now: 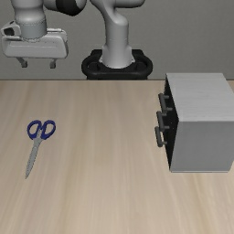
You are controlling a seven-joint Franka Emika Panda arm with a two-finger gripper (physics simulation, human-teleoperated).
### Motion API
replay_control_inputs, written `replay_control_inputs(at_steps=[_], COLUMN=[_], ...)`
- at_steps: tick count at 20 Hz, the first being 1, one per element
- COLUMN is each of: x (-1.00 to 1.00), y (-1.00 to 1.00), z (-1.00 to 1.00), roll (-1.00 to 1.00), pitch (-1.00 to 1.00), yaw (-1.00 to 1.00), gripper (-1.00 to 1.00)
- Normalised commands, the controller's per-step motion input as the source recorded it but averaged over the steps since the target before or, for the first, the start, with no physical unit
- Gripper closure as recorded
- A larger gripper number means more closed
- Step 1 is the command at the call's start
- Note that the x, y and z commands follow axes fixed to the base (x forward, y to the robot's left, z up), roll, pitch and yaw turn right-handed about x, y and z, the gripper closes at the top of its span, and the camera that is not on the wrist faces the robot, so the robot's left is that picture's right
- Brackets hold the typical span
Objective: Pick up the scissors and place it on the top of the cabinet
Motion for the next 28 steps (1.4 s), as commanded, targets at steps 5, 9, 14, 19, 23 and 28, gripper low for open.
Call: replay_control_inputs(at_steps=[5, 9, 14, 19, 23, 28], x=[0.2, 0.0, 0.0, 0.0, 0.0, 0.0], y=[-0.2, 0.0, 0.0, 0.0, 0.0, 0.0], z=[-0.2, -1.0, -1.0, -1.0, -1.0, -0.6], roll=[0.0, 0.0, 0.0, 0.0, 0.0, 0.0], pitch=[0.0, 0.0, 0.0, 0.0, 0.0, 0.0], yaw=[0.0, 0.0, 0.0, 0.0, 0.0, 0.0], gripper=[-1.0, -1.0, -1.0, -1.0, -1.0, 1.0])
